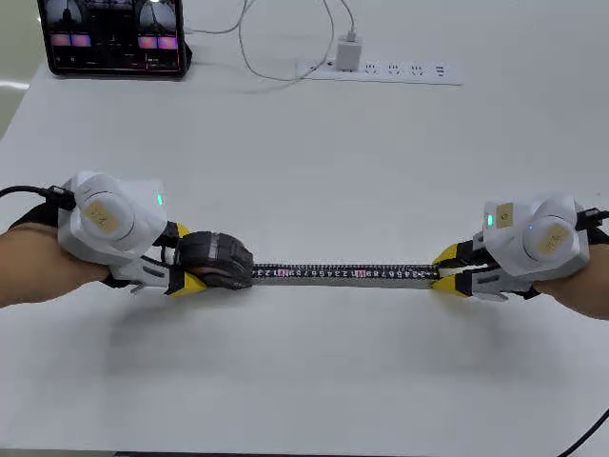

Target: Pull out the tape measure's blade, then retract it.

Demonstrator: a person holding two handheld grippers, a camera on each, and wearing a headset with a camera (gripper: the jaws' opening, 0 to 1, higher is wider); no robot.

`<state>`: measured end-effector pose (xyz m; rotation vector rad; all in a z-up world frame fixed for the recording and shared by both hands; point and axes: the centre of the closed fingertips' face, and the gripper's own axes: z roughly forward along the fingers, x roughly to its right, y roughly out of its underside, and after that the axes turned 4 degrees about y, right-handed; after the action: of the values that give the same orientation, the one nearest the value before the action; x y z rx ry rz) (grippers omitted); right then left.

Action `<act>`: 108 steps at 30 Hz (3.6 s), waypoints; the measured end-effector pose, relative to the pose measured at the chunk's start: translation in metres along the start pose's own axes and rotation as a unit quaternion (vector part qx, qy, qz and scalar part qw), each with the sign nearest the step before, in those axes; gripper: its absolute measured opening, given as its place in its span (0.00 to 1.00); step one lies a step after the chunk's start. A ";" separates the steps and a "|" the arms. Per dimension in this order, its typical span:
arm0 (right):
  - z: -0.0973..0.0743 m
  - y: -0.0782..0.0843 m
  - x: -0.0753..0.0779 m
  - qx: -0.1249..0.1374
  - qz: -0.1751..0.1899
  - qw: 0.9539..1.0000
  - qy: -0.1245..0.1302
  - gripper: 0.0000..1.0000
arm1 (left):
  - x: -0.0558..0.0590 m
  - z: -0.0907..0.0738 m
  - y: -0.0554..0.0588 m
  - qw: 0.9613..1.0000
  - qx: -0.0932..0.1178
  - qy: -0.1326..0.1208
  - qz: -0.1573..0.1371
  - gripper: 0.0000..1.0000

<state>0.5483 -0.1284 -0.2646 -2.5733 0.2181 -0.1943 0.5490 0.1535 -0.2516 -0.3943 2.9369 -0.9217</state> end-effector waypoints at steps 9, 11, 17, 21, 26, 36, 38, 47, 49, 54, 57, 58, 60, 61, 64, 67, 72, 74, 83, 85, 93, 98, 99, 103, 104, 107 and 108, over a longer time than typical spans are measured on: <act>0.003 -0.003 -0.002 0.000 -0.006 1.000 -0.001 0.11 | 0.000 0.000 0.000 1.000 0.001 0.001 0.005 0.29; 0.003 -0.003 -0.002 -0.001 -0.005 1.000 -0.001 0.11 | 0.000 0.000 0.000 1.000 -0.001 0.000 0.004 0.29; 0.005 -0.012 -0.003 0.004 0.017 1.000 -0.004 0.22 | 0.001 0.003 0.008 1.000 -0.026 0.001 0.009 0.38; 0.006 -0.013 -0.004 0.003 0.018 1.000 -0.005 0.24 | 0.002 0.001 0.002 1.000 -0.009 0.004 -0.004 0.40; 0.005 -0.011 -0.005 0.001 0.021 1.000 -0.006 0.25 | 0.002 0.000 0.002 1.000 -0.008 0.005 -0.002 0.40; 0.004 -0.015 -0.005 0.010 0.046 0.999 -0.004 0.27 | 0.001 -0.005 -0.001 1.000 0.001 0.000 -0.017 0.44; 0.002 -0.019 -0.006 0.022 0.068 0.997 -0.005 0.29 | 0.001 -0.007 -0.001 1.000 0.003 -0.003 -0.027 0.45; -0.004 -0.027 -0.007 0.047 0.102 0.994 0.011 0.38 | 0.001 -0.021 -0.007 0.997 0.040 -0.032 -0.065 0.50; -0.005 -0.027 -0.008 0.048 0.108 0.993 0.013 0.39 | 0.001 -0.023 -0.009 0.996 0.047 -0.036 -0.071 0.52; -0.008 -0.028 -0.010 0.054 0.118 0.991 0.029 0.42 | 0.003 -0.030 -0.012 0.993 0.066 -0.048 -0.090 0.54; -0.010 -0.029 -0.011 0.059 0.124 0.990 0.038 0.44 | 0.004 -0.033 -0.013 0.991 0.073 -0.055 -0.095 0.55; -0.011 -0.030 -0.011 0.061 0.126 0.989 0.042 0.45 | 0.004 -0.034 -0.014 0.991 0.076 -0.057 -0.096 0.55; -0.013 -0.031 -0.010 0.065 0.126 0.989 0.052 0.44 | 0.004 -0.036 -0.014 0.990 0.081 -0.064 -0.101 0.55; -0.015 -0.031 -0.011 0.066 0.129 0.988 0.055 0.44 | 0.004 -0.038 -0.016 0.989 0.088 -0.070 -0.099 0.55; -0.017 -0.032 -0.012 0.071 0.130 0.987 0.065 0.46 | 0.006 -0.041 -0.021 0.987 0.097 -0.077 -0.102 0.56; -0.020 -0.032 -0.013 0.074 0.135 0.985 0.073 0.48 | 0.008 -0.042 -0.022 0.986 0.101 -0.082 -0.101 0.57; -0.023 -0.033 -0.013 0.081 0.140 0.982 0.093 0.51 | 0.013 -0.046 -0.023 0.983 0.117 -0.097 -0.105 0.57; -0.024 -0.034 -0.014 0.087 0.146 0.981 0.099 0.53 | 0.015 -0.047 -0.022 0.981 0.124 -0.099 -0.113 0.58; -0.027 -0.037 -0.014 0.102 0.151 0.976 0.123 0.60 | 0.024 -0.051 -0.020 0.974 0.145 -0.121 -0.127 0.63; -0.029 -0.038 -0.013 0.106 0.152 0.974 0.132 0.62 | 0.024 -0.053 -0.018 0.972 0.145 -0.134 -0.124 0.63; -0.035 -0.039 -0.019 0.123 0.165 0.967 0.149 0.66 | 0.030 -0.059 -0.019 0.964 0.167 -0.154 -0.138 0.68; -0.038 -0.036 -0.023 0.129 0.169 0.964 0.158 0.70 | 0.036 -0.058 -0.017 0.960 0.176 -0.164 -0.145 0.70; -0.039 -0.036 -0.024 0.132 0.172 0.963 0.159 0.70 | 0.038 -0.058 -0.016 0.959 0.177 -0.163 -0.148 0.71; -0.040 -0.035 -0.028 0.135 0.177 0.961 0.162 0.73 | 0.043 -0.057 -0.015 0.957 0.182 -0.166 -0.155 0.73; -0.040 -0.035 -0.029 0.136 0.178 0.961 0.162 0.73 | 0.044 -0.057 -0.014 0.956 0.184 -0.167 -0.158 0.73; -0.040 -0.035 -0.032 0.142 0.185 0.958 0.164 0.76 | 0.048 -0.055 -0.012 0.955 0.185 -0.168 -0.164 0.75; -0.040 -0.034 -0.032 0.141 0.186 0.958 0.165 0.76 | 0.050 -0.055 -0.011 0.954 0.185 -0.168 -0.164 0.75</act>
<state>0.5135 -0.1137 -0.2154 -2.1556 0.7359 -0.4758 0.4975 0.1627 -0.1982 -0.9269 2.3649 -1.2643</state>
